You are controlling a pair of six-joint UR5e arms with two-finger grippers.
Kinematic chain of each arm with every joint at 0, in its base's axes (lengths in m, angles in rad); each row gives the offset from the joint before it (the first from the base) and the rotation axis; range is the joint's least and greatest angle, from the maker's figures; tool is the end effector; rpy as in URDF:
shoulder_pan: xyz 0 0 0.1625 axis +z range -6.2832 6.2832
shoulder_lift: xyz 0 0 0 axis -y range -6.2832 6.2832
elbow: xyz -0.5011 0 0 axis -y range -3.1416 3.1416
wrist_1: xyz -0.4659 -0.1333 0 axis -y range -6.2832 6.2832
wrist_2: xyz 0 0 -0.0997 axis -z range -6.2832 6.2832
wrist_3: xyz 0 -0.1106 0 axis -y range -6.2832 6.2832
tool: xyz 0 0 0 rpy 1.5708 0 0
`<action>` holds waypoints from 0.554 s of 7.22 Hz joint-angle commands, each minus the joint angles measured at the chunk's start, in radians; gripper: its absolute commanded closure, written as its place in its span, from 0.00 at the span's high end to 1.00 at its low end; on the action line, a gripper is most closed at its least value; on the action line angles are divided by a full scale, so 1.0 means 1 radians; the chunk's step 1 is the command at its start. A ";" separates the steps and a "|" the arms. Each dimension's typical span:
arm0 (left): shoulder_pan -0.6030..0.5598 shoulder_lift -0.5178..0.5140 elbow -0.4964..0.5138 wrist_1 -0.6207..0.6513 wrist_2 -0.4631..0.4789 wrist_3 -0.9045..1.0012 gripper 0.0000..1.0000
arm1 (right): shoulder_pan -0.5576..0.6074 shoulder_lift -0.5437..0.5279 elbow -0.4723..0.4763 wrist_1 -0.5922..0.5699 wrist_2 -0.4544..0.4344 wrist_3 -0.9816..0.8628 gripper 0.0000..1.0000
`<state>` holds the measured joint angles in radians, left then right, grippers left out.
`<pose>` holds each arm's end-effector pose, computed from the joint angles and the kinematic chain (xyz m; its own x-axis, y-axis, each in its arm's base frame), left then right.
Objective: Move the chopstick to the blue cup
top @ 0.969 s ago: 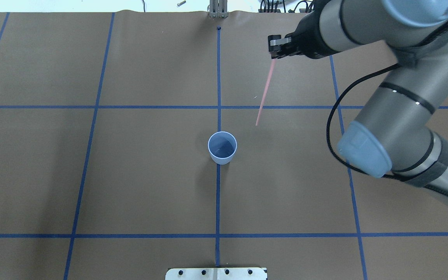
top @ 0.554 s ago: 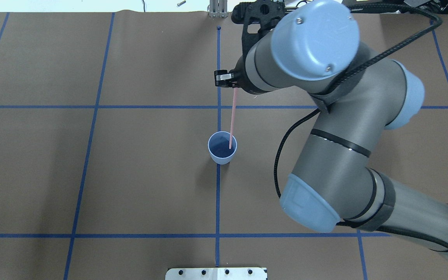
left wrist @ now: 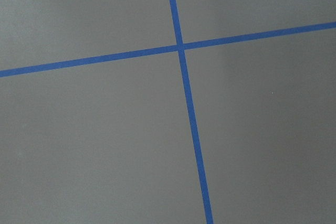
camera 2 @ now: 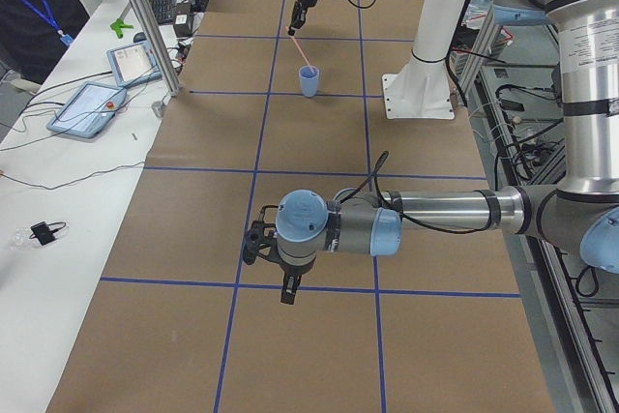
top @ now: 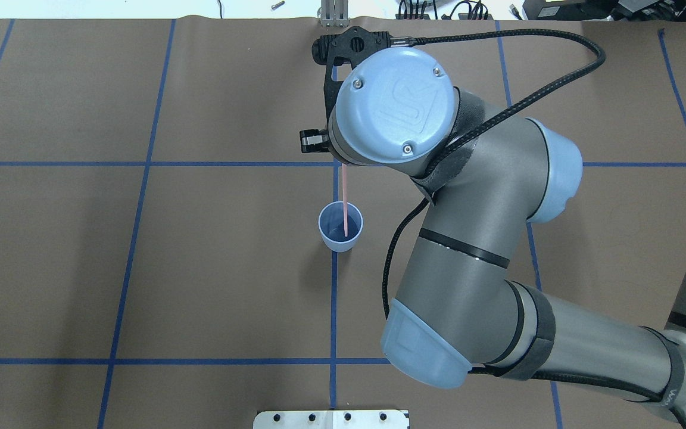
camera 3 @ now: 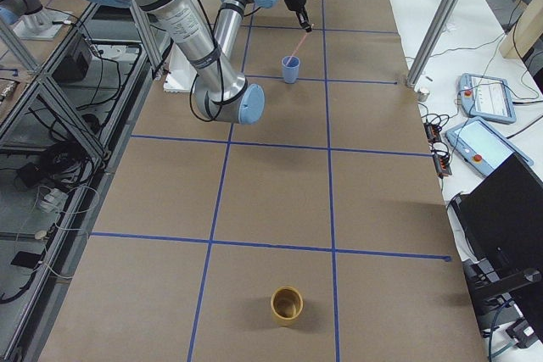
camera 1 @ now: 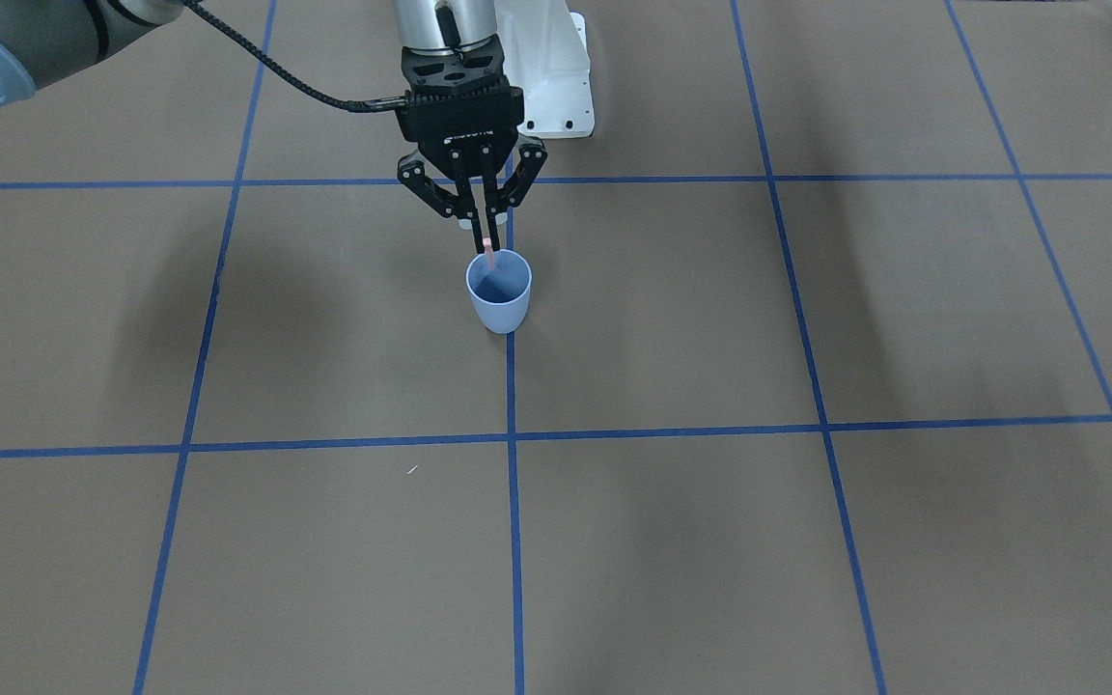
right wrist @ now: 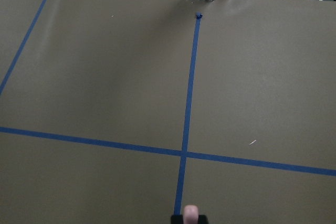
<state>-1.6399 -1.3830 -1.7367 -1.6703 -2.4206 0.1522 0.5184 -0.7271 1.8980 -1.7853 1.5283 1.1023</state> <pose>-0.0831 -0.4727 0.7300 0.6654 0.1632 -0.7285 -0.0324 0.9812 0.1902 -0.5427 -0.4685 0.0487 0.6839 -0.1292 0.7180 -0.2425 0.8879 0.3908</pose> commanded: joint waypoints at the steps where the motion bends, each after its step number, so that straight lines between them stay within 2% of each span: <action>1: 0.000 0.001 -0.001 0.000 0.000 0.001 0.98 | -0.044 0.000 -0.016 0.001 -0.046 0.042 0.00; 4: 0.000 0.002 0.000 0.000 0.000 0.001 0.98 | -0.064 -0.011 -0.033 0.004 -0.081 0.040 0.00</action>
<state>-1.6398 -1.3815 -1.7367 -1.6699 -2.4206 0.1534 0.4652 -0.7323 1.8711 -1.7827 1.4692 1.1425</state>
